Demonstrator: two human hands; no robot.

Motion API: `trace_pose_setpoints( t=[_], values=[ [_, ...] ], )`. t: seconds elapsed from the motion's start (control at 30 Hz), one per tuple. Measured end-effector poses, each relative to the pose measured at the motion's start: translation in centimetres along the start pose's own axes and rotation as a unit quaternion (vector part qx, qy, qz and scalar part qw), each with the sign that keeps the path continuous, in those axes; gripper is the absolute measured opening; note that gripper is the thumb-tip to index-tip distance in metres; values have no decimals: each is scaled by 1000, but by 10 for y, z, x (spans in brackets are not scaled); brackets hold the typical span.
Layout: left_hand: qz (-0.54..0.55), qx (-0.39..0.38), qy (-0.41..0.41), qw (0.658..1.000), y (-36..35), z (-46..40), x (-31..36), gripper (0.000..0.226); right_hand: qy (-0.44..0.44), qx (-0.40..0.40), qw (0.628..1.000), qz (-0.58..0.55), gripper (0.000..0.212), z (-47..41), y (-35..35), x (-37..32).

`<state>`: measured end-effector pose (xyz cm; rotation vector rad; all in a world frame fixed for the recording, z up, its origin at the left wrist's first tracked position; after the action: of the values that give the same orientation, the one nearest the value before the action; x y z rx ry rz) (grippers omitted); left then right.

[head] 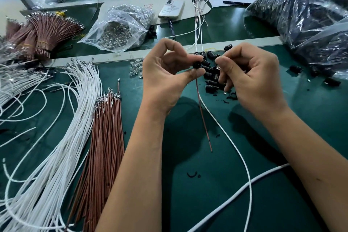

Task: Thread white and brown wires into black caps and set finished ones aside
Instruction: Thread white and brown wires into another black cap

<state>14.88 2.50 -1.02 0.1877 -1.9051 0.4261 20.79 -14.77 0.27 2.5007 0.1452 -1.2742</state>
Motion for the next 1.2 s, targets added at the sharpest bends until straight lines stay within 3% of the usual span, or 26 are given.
trace_pose_setpoints(
  t=[0.13,0.4,0.93,1.2],
  values=[
    [-12,0,0,1000,-1,0,1,43,16,23,999,-29,7,0,3,-8],
    [-38,0,3,999,2,-1,-6,42,50,-12,998,-27,8,5,-6,-18],
    [-81,-16,-6,997,3,-5,-18,39,106,-21,988,114,6,9,-12,-33],
    [-129,-12,-31,991,5,-5,-14,38,179,-45,959,216,2,11,-21,-47]
  ],
)
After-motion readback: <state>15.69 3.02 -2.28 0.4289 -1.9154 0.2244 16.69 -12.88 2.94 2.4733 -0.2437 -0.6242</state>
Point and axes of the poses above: each hand's wrist, its own z-axis away from the middle knuckle, its own y-axis out of the back of the hand, x = y × z, the point moved 9 cm from there along -z, towards the middle knuckle
